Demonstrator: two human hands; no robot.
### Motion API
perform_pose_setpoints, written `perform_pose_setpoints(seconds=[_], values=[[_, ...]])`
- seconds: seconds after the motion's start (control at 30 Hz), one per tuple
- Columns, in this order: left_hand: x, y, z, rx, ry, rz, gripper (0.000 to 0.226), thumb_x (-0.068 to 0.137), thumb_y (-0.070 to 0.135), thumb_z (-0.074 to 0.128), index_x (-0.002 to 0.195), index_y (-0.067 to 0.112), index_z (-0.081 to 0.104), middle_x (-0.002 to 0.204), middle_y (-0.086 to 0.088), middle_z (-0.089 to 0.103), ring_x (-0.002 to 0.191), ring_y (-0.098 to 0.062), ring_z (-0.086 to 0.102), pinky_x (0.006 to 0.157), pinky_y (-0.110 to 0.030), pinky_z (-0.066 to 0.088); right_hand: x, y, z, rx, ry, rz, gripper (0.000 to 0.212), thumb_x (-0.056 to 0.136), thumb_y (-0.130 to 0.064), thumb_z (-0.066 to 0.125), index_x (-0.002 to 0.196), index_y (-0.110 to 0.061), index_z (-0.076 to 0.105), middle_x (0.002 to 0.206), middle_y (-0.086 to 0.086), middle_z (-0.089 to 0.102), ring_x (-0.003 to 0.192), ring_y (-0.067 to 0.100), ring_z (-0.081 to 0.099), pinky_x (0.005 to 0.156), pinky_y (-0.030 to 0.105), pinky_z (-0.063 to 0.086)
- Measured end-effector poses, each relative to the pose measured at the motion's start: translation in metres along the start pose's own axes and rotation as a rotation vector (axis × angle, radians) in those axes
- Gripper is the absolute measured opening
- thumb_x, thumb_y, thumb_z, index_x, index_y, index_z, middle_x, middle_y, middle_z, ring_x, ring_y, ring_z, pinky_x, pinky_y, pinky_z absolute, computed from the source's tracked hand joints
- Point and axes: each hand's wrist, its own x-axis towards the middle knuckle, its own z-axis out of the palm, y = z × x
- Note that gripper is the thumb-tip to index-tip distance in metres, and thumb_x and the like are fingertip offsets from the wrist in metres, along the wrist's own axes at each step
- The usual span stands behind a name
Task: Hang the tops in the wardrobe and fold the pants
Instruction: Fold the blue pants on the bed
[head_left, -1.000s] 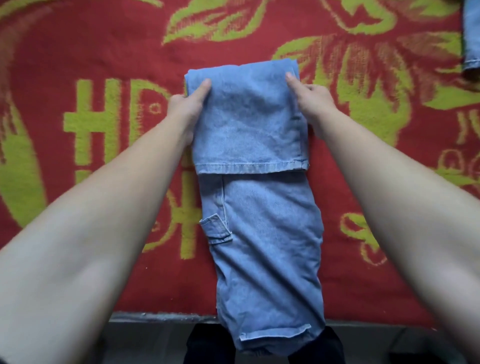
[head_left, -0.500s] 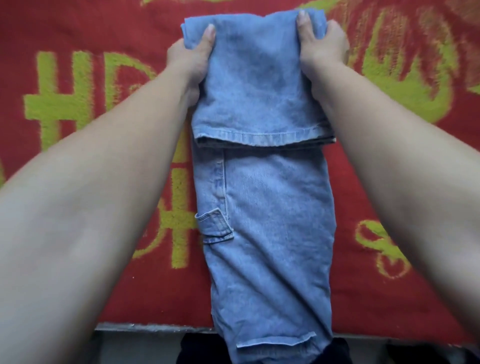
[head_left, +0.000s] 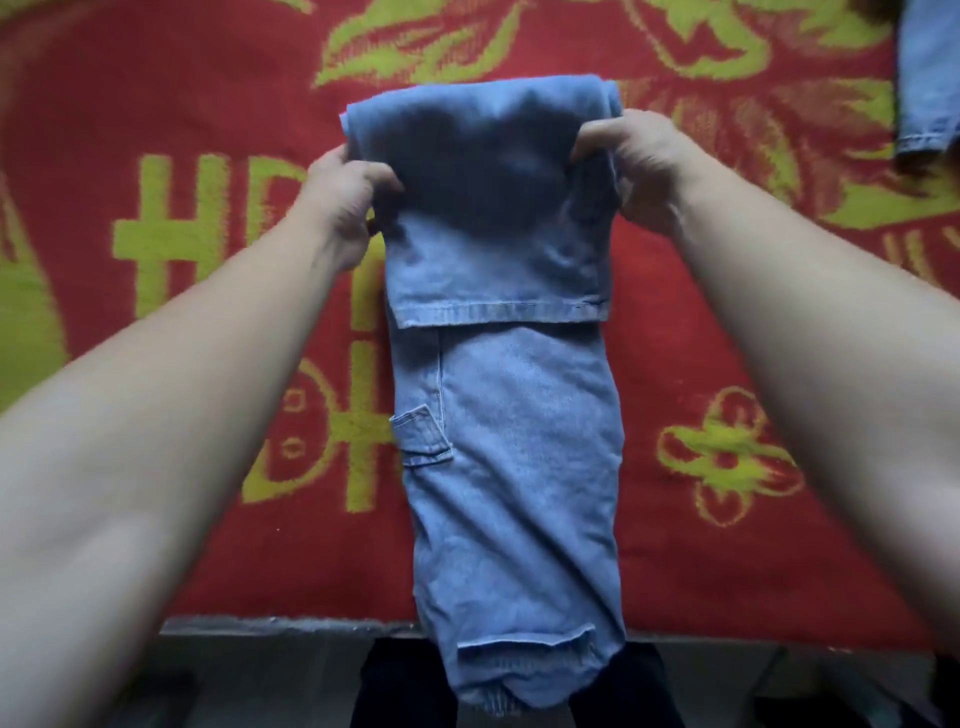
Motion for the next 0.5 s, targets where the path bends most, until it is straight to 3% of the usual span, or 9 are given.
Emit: perform_pose_setpoints(seconds=[0.13, 0.23, 0.33, 0.4, 0.5], values=[[-0.046, 0.006, -0.018, 0.136, 0.039, 0.032, 0.032, 0.074, -0.012, 0.059, 0.079, 0.020, 0.058, 0.079, 0.006, 0.062, 0.072, -0.008, 0.052, 0.062, -0.025, 0.038, -0.045, -0.010, -0.005, -0.281, -0.027, -0.176, 0.036, 0.071, 0.013, 0.062, 0.099, -0.009, 0.069, 0.093, 0.007, 0.068, 0.082, 0.015, 0.064, 0.073, 0.030, 0.054], [-0.091, 0.000, -0.024, 0.132, 0.043, 0.059, 0.032, 0.075, -0.009, 0.068, 0.085, 0.022, 0.063, 0.095, 0.002, 0.066, 0.084, -0.006, 0.059, 0.068, -0.019, 0.046, -0.088, 0.000, -0.012, -0.394, 0.013, -0.267, 0.037, 0.067, 0.010, 0.068, 0.089, -0.020, 0.068, 0.091, 0.002, 0.069, 0.082, 0.010, 0.063, 0.080, 0.034, 0.056], [-0.136, -0.021, -0.026, 0.097, 0.029, 0.109, 0.032, 0.077, -0.010, 0.069, 0.092, 0.018, 0.067, 0.091, 0.003, 0.066, 0.075, 0.001, 0.059, 0.060, -0.011, 0.046, -0.132, 0.028, -0.021, -0.543, 0.112, -0.360, 0.033, 0.068, -0.001, 0.071, 0.087, -0.026, 0.064, 0.092, 0.001, 0.067, 0.084, 0.009, 0.061, 0.081, 0.035, 0.054], [-0.163, -0.043, -0.029, 0.137, 0.053, 0.131, 0.029, 0.078, -0.010, 0.069, 0.098, 0.012, 0.068, 0.091, -0.001, 0.065, 0.071, 0.001, 0.055, 0.061, -0.013, 0.045, -0.163, 0.052, -0.027, -0.756, 0.213, -0.434, 0.028, 0.068, -0.015, 0.071, 0.093, -0.026, 0.067, 0.099, -0.001, 0.064, 0.088, 0.010, 0.060, 0.081, 0.028, 0.051], [-0.200, -0.086, -0.038, 0.261, 0.083, 0.131, 0.023, 0.076, -0.009, 0.071, 0.087, 0.012, 0.070, 0.086, -0.005, 0.064, 0.068, 0.002, 0.051, 0.065, -0.020, 0.046, -0.207, 0.096, -0.034, -0.961, 0.209, -0.514, 0.029, 0.069, -0.013, 0.063, 0.096, -0.024, 0.065, 0.103, 0.004, 0.057, 0.095, 0.021, 0.058, 0.078, 0.033, 0.049]])
